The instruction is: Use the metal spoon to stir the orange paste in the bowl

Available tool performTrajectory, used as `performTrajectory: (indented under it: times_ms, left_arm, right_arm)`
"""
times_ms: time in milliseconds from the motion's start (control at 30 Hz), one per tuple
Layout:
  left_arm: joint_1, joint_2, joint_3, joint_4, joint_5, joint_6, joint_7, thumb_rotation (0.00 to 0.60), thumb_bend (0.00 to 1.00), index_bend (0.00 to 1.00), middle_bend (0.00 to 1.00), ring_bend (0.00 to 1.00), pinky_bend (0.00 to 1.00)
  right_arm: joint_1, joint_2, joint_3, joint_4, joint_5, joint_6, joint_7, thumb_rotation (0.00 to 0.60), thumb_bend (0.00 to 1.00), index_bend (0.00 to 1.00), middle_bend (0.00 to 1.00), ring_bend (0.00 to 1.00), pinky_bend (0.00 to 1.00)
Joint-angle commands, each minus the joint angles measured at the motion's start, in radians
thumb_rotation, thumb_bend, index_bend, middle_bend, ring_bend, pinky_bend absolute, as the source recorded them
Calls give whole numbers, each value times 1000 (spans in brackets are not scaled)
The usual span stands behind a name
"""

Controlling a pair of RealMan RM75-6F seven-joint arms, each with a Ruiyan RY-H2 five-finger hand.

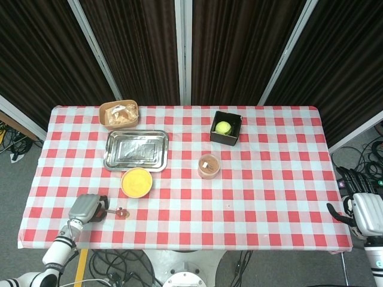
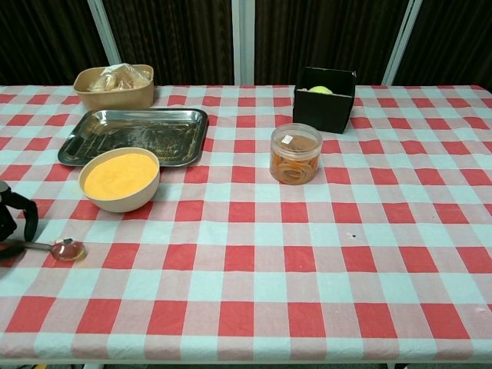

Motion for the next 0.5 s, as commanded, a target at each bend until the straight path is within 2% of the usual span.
performTrajectory:
  times_ms: [33, 267, 500]
  left_arm:
    - [0, 33, -8, -29, 9, 26, 11, 600, 406, 646, 954, 927, 979]
    - [-32, 138, -67, -121, 27, 68, 28, 600, 410, 646, 954, 927, 979]
    - [-126, 161, -141, -164, -22, 27, 118, 600, 410, 646, 954, 927, 979]
  right_arm:
    - [-1, 4, 1, -3, -2, 5, -2, 600, 239, 0, 66, 0, 0]
    - [-3, 18, 7, -13, -8, 22, -14, 600, 239, 0, 66, 0, 0]
    - [-7, 28, 9, -25, -17, 37, -21, 600, 240, 0, 66, 0, 0]
